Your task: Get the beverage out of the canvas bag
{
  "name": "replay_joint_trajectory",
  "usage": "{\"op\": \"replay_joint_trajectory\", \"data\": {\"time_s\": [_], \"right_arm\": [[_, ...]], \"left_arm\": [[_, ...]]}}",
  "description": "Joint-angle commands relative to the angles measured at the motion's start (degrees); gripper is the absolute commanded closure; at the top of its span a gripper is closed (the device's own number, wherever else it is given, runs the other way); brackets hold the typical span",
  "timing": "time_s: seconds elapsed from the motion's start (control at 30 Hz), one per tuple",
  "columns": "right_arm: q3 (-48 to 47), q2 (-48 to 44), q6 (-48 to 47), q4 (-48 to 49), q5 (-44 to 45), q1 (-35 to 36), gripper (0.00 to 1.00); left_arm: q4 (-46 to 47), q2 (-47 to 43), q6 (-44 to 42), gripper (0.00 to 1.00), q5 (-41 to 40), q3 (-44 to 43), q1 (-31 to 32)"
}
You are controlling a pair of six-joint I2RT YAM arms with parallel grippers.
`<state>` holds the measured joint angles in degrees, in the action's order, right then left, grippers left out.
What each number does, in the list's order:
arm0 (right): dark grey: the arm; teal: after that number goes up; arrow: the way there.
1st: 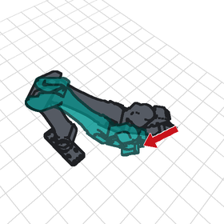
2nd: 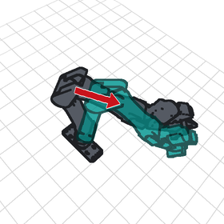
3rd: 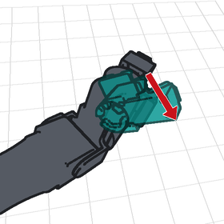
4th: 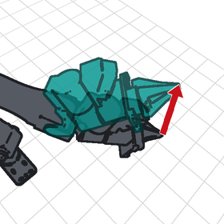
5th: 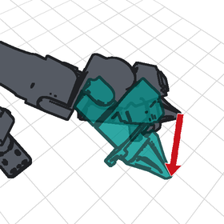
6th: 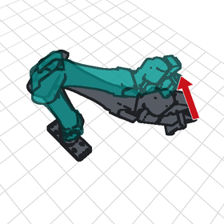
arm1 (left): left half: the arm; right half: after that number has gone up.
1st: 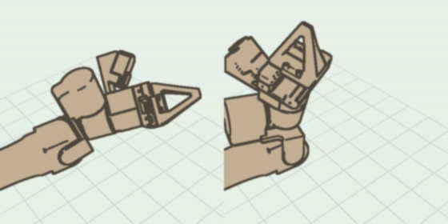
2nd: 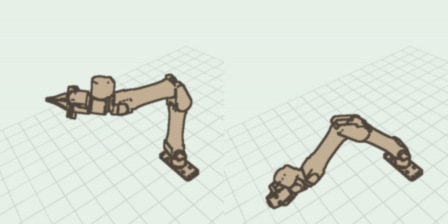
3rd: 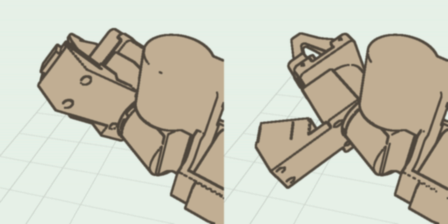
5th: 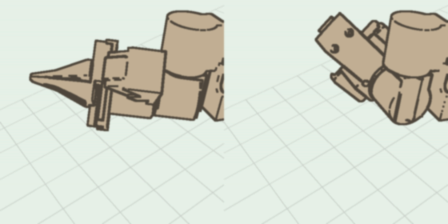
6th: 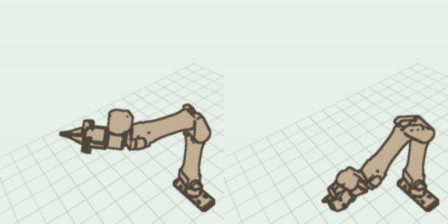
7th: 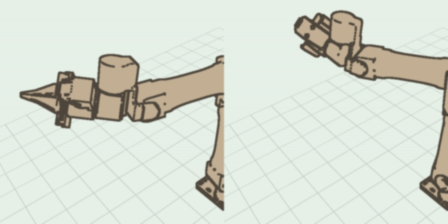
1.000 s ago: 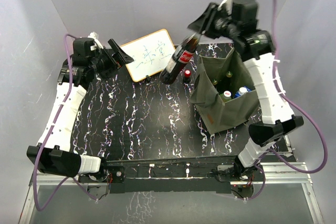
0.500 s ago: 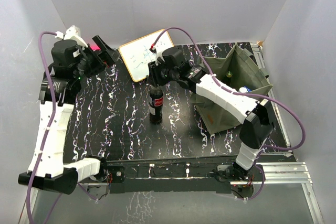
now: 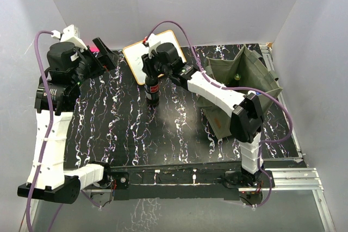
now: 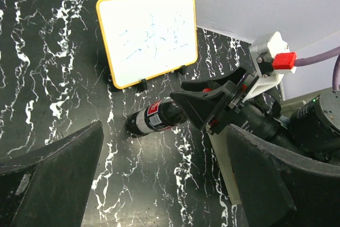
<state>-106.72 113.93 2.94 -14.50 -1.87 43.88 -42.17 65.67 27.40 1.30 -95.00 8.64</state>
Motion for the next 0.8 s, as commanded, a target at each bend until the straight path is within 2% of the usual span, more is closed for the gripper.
{"op": "replay_joint_trajectory", "data": {"time_s": [0.0,0.2,0.37,0.7,0.77], "right_arm": [[-8.1,0.5,-2.5,11.9,2.5,0.3,0.92],[-9.6,3.3,-1.9,12.7,4.0,0.3,0.92],[-6.1,2.8,-1.1,13.0,5.5,0.3,0.92],[-2.4,1.5,-0.5,12.9,6.3,0.3,0.92],[-1.9,1.1,-0.5,12.7,6.2,0.3,0.87]], "left_arm": [[-0.7,0.5,-5.1,0.03,-1.2,-3.0,0.1],[0.3,1.1,-9.2,0.03,-2.7,-3.4,0.1],[0.5,2.0,-11.7,0.03,-3.5,-3.8,0.1],[2.6,2.3,-11.9,0.03,-4.0,-1.5,0.1],[2.9,2.4,-11.7,0.03,-4.0,-1.3,0.0]]}}
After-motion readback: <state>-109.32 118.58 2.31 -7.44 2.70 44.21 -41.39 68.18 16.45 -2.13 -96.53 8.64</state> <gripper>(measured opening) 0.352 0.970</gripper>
